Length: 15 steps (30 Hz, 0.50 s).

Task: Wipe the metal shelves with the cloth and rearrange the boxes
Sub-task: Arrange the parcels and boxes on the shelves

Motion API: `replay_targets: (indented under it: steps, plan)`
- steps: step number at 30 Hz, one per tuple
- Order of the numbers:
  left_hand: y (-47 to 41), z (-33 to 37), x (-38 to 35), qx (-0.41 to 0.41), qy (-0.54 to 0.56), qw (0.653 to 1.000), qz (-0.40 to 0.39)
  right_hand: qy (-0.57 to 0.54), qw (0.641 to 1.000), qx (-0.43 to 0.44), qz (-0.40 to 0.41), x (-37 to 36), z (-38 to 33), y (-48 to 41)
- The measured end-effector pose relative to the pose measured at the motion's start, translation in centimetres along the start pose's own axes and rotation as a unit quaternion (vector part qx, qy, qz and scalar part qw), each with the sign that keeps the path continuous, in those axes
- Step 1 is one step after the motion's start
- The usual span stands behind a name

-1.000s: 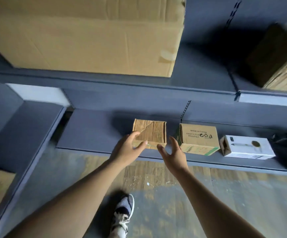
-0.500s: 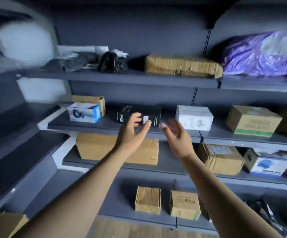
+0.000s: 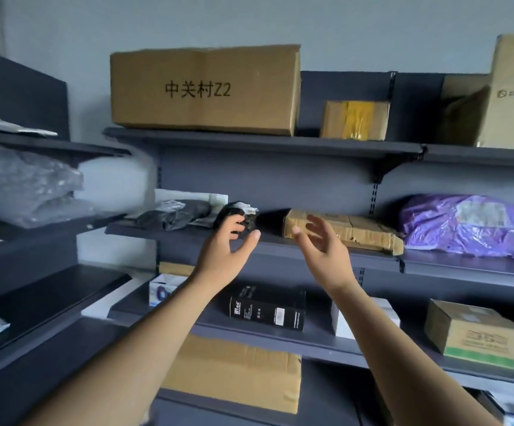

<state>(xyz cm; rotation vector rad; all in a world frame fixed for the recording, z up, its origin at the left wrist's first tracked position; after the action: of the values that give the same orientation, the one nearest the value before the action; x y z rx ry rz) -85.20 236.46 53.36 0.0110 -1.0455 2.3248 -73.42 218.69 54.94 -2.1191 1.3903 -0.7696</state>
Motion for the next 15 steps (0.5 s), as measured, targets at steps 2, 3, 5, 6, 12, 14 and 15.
replay_targets:
  steps: [2, 3, 5, 6, 12, 14, 15]
  plan:
    - [-1.1, -2.1, 1.7, 0.015, -0.014, 1.0, 0.006, 0.003, 1.0, 0.0, -0.006, -1.9, 0.8, -0.8]
    - [-2.0, -3.2, 2.6, 0.016, -0.021, 1.0, 0.009, 0.007, 1.0, 0.0, -0.007, -3.0, 1.2, -1.4]
    - [-4.2, -5.5, 4.5, 0.012, -0.033, 0.999, 0.016, 0.011, 1.0, -0.002, 0.0, -5.0, 2.0, -2.9]
    - [-5.4, -6.5, 5.5, 0.009, -0.036, 0.999, 0.019, 0.012, 1.0, -0.001, 0.003, -6.1, 2.2, -3.8]
    - [-13.7, -13.4, 9.2, -0.018, -0.037, 0.999, 0.007, 0.024, 0.999, -0.024, 0.008, -15.2, 3.9, -10.5]
    - [-16.6, -15.2, 9.7, -0.022, -0.033, 0.999, 0.0, 0.043, 0.999, -0.03, 0.001, -18.0, 4.7, -12.6]
    - [-18.0, -16.1, 9.6, -0.021, -0.028, 0.999, -0.004, 0.056, 0.998, -0.035, 0.0, -18.9, 5.1, -13.5]
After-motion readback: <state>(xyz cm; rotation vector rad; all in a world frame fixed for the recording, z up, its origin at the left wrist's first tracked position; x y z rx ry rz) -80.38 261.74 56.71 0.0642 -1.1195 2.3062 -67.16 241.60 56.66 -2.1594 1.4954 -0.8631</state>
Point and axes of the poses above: each hand's wrist, its own y-axis away from the middle knuckle, its own x-axis out of the back of the hand, z = x × y, the point moved 3 cm from there along -y, towards the middle knuckle
